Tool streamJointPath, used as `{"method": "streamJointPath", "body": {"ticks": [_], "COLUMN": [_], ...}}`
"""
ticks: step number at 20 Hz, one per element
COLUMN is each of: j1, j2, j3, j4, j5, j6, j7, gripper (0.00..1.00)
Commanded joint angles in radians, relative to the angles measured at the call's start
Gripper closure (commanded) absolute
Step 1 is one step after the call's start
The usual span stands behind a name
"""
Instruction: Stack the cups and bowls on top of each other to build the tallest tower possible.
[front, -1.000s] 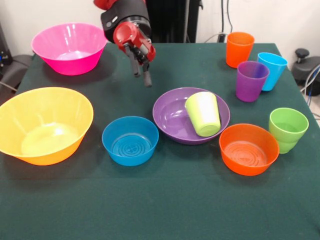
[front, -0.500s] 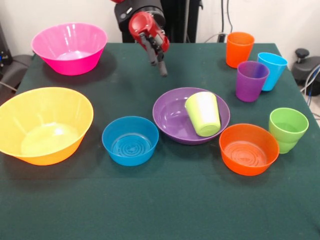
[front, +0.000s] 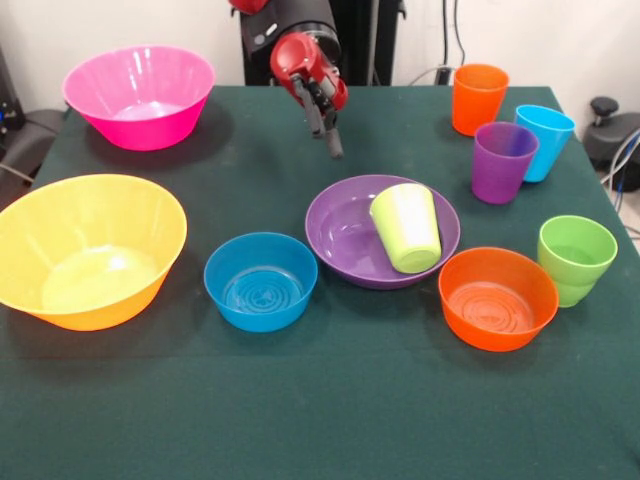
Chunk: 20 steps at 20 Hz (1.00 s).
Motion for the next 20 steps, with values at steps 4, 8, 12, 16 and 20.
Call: {"method": "streamJointPath", "body": {"ticks": [4, 8, 12, 16, 20], "j1": [0.032, 0.031, 0.033, 0.040, 0.045], "j2": [0.100, 0.116, 0.124, 0.115, 0.115], "j3": [0.061, 0.060, 0.060, 0.059, 0.058], "j4": [-0.030, -0.040, -0.045, -0.035, -0.035], "j5": [0.075, 0.074, 0.069, 0.064, 0.060], "j6": [0.045, 0.026, -0.003, -0.030, -0.045], "j7": [0.009, 0.013, 0.013, 0.015, 0.017], "gripper": [0.00, 0.00, 0.00, 0.00, 0.00]}}
